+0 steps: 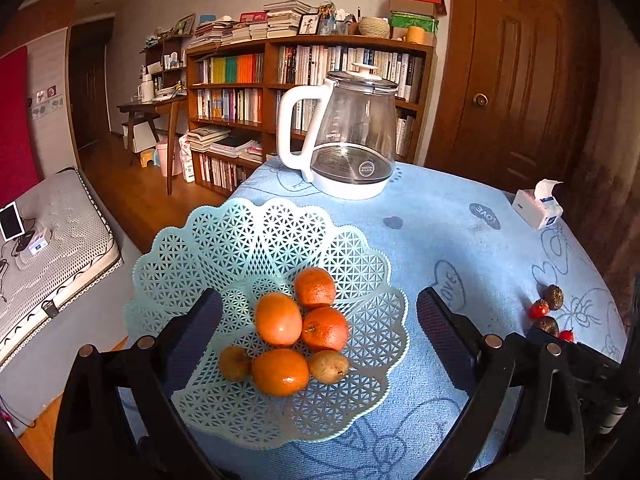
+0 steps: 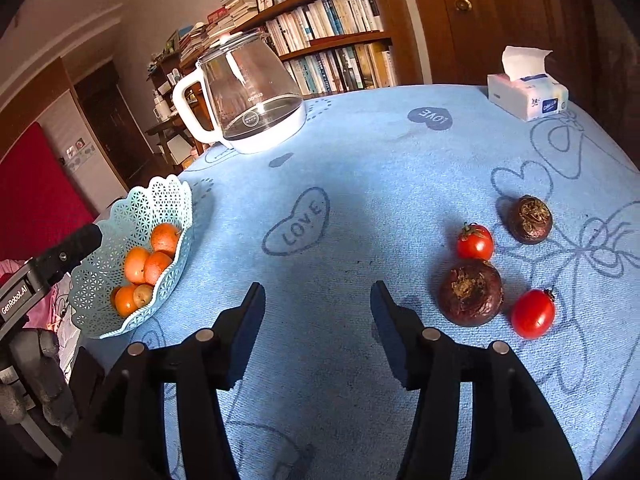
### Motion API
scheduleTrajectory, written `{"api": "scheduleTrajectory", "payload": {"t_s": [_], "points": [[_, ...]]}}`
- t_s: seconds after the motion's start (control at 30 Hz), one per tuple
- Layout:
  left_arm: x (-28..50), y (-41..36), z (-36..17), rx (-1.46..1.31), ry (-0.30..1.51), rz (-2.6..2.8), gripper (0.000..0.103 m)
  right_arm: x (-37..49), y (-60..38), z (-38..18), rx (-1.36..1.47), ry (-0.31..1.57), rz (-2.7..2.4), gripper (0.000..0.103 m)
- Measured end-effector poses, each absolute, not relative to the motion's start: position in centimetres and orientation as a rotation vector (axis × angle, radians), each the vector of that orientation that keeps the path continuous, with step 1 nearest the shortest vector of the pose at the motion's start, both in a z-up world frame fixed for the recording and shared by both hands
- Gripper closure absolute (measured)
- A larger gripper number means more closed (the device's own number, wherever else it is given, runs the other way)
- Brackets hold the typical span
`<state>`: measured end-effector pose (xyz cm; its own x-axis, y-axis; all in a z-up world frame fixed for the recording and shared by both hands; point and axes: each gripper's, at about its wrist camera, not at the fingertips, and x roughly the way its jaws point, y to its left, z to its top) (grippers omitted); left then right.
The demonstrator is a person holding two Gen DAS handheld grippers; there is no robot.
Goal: Organize fruits
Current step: 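Withdraw both tools from the basket toward the remaining tomatoes and dark fruits, then move the right tool to a red tomato and close on it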
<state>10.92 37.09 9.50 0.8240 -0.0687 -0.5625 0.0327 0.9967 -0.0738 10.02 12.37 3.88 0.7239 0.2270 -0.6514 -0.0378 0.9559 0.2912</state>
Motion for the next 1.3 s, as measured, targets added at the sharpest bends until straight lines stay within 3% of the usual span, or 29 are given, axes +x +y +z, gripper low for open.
{"api": "scheduleTrajectory", "payload": {"t_s": [0.17,0.23,0.27,0.73,1.17,1.3], "points": [[10.7,35.9,9.3,-0.032,0.602,-0.075,0.004,9.5,11.2,3.7,0.289,0.752,0.133,0.043],[10.7,35.5,9.1,-0.022,0.604,-0.083,0.004,9.3,10.4,3.6,0.307,0.747,0.123,0.03],[10.7,35.2,9.0,-0.016,0.606,-0.088,0.004,9.2,10.0,3.5,0.321,0.744,0.116,0.029],[9.8,32.2,8.2,0.051,0.615,-0.152,0.004,7.8,5.5,3.2,0.407,0.726,0.071,0.029],[9.2,29.3,7.0,0.09,0.647,-0.221,0.004,5.3,0.8,3.0,0.277,0.732,-0.039,0.029],[9.2,28.3,6.6,0.094,0.658,-0.239,0.004,5.7,0.9,2.5,0.205,0.775,-0.058,0.04]]}}
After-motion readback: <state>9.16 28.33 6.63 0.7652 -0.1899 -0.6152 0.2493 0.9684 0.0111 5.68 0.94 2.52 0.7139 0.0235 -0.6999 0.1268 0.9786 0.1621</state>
